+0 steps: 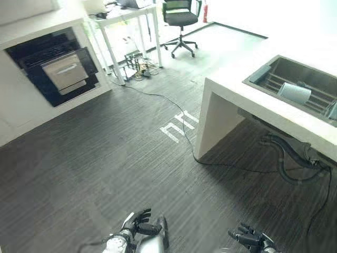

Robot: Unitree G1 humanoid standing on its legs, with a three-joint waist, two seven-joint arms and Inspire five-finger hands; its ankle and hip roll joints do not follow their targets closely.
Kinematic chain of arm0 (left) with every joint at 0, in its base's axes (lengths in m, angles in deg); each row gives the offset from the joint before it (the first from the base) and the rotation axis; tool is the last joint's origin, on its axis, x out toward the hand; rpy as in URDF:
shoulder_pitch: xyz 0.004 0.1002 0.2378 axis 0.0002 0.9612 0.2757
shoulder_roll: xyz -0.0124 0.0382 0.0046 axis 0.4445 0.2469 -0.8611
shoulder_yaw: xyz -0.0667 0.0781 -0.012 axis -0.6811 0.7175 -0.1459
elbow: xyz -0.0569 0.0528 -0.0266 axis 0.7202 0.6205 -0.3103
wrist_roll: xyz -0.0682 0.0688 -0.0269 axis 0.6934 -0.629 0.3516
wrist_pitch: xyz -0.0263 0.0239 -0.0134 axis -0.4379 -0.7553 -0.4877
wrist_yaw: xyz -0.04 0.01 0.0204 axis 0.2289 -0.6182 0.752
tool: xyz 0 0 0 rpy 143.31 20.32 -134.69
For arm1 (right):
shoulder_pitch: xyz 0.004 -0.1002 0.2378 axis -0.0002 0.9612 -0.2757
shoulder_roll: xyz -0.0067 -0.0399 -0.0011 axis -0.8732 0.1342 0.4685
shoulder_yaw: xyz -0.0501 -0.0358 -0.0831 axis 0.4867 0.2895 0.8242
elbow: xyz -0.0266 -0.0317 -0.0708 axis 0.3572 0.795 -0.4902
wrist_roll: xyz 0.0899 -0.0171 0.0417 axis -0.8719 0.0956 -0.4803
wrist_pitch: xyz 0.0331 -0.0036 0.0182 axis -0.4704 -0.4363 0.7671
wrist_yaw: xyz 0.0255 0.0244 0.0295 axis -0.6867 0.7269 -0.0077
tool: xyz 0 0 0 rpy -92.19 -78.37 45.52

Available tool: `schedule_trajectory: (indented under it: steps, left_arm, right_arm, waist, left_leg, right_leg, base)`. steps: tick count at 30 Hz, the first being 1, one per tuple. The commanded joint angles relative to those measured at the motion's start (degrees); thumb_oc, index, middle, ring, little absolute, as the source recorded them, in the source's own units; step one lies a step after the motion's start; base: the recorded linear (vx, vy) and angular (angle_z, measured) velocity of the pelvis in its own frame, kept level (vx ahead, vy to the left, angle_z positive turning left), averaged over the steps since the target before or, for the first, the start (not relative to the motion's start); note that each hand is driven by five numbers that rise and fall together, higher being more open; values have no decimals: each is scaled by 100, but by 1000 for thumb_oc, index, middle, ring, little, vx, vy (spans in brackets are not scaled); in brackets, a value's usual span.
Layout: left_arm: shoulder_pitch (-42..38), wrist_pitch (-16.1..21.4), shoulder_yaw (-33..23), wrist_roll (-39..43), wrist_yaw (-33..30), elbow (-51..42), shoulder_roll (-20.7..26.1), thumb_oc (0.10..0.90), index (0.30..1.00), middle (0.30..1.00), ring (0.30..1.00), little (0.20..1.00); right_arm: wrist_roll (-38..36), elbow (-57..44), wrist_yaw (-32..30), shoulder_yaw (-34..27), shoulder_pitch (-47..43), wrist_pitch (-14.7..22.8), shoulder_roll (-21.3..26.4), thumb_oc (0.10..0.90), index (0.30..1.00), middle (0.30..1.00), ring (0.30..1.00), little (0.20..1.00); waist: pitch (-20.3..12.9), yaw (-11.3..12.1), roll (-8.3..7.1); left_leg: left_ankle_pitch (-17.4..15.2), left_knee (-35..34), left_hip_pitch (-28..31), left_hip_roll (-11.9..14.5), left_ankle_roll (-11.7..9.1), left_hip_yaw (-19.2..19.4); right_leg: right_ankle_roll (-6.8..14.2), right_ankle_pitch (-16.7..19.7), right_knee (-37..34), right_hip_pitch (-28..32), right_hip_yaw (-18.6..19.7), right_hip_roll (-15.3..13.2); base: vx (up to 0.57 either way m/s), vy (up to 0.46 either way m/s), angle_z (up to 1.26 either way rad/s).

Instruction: Place the dishes in the dishwasher.

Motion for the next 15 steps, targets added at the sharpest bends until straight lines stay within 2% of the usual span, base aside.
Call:
schedule_trajectory:
  steps: [1,2,3,4,5,9,10,12,13,14,15]
  left_arm:
    - [396,-8,249,-18,-25,-739,128,800,900,900,900,900]
    - [397,-82,269,31,-27,-689,117,800,900,900,900,900]
    - [394,-158,277,37,-53,-674,131,800,900,900,900,900]
    - [394,-292,281,127,-42,-645,138,800,900,900,900,900]
    - [415,-407,215,128,40,-557,144,800,900,900,900,900]
    - [539,-452,85,77,-25,-459,110,800,900,900,900,900]
    - [569,-455,79,101,-56,-456,102,800,900,900,900,900]
    - [647,-445,58,183,-125,-473,68,800,900,900,900,900]
    - [667,-465,46,188,-152,-495,62,800,900,900,900,900]
    - [730,-549,19,275,-154,-552,58,800,900,900,900,900]
    - [872,-482,-87,523,-171,-560,-39,800,900,900,900,900]
  right_arm:
    - [-127,-332,-220,12,-281,15,102,800,900,900,900,900]
    - [-58,-265,-250,-19,-301,25,82,800,900,900,900,900]
    - [32,-208,-234,-47,-347,7,83,800,900,900,900,900]
    - [23,-88,-226,-46,-419,58,53,800,900,900,900,900]
    - [-40,-11,-237,-45,-472,190,-5,800,900,900,900,900]
    - [0,40,-235,-177,-521,189,-91,800,900,900,900,900]
    - [54,35,-234,-219,-505,159,-99,800,900,900,900,900]
    - [71,28,-270,-209,-452,110,-115,800,900,900,900,900]
    - [33,32,-302,-227,-431,81,-125,800,900,900,900,900]
    - [6,69,-348,-280,-353,59,-135,800,900,900,900,900]
    - [217,160,-264,-297,-306,188,-106,800,900,900,900,900]
  waist:
    - [-118,85,412]
    - [-62,84,472]
    - [-1,76,513]
    - [101,18,508]
    - [141,2,441]
    - [170,-29,282]
    - [156,-42,265]
    - [120,-11,248]
    - [98,-23,224]
    - [48,-78,193]
    - [-20,-88,161]
  left_leg:
    - [-562,-520,459,31,120,-566]
    - [-748,-520,732,7,231,-404]
    - [-850,-520,900,19,248,-313]
    - [-986,-520,1071,13,251,-259]
    - [-1097,-520,1183,67,134,-76]
    - [-1556,-520,1549,113,56,359]
    - [-1620,-520,1606,178,52,531]
    - [-1717,-520,1743,293,35,825]
    - [-1733,-520,1790,319,44,874]
    - [-1735,-520,1947,376,14,864]
    - [-1623,-520,2213,451,-136,811]
  right_leg:
    - [-146,688,-102,-537,-851,1298]
    - [-148,881,596,-1000,-1293,1154]
    - [-181,887,803,-1253,-1520,1106]
    - [-170,882,582,-1535,-1644,1226]
    - [-155,1059,-628,-1597,-1938,1131]
    - [183,1409,-670,-2345,-2013,401]
    - [218,1456,-670,-2411,-2103,271]
    - [259,1302,-670,-2280,-2285,163]
    - [268,1227,-670,-2254,-2281,181]
    - [218,1038,-670,-2167,-2136,348]
    - [-14,773,-670,-1951,-1979,612]
  base:
    - [462,457,6]
    - [303,301,-86]
    - [294,154,-145]
    - [324,-93,-166]
    - [359,-171,-148]
    - [241,-160,-34]
    - [218,-165,-116]
    - [219,-204,-90]
    - [303,-369,-87]
    - [517,-560,-71]
    - [486,-522,-34]
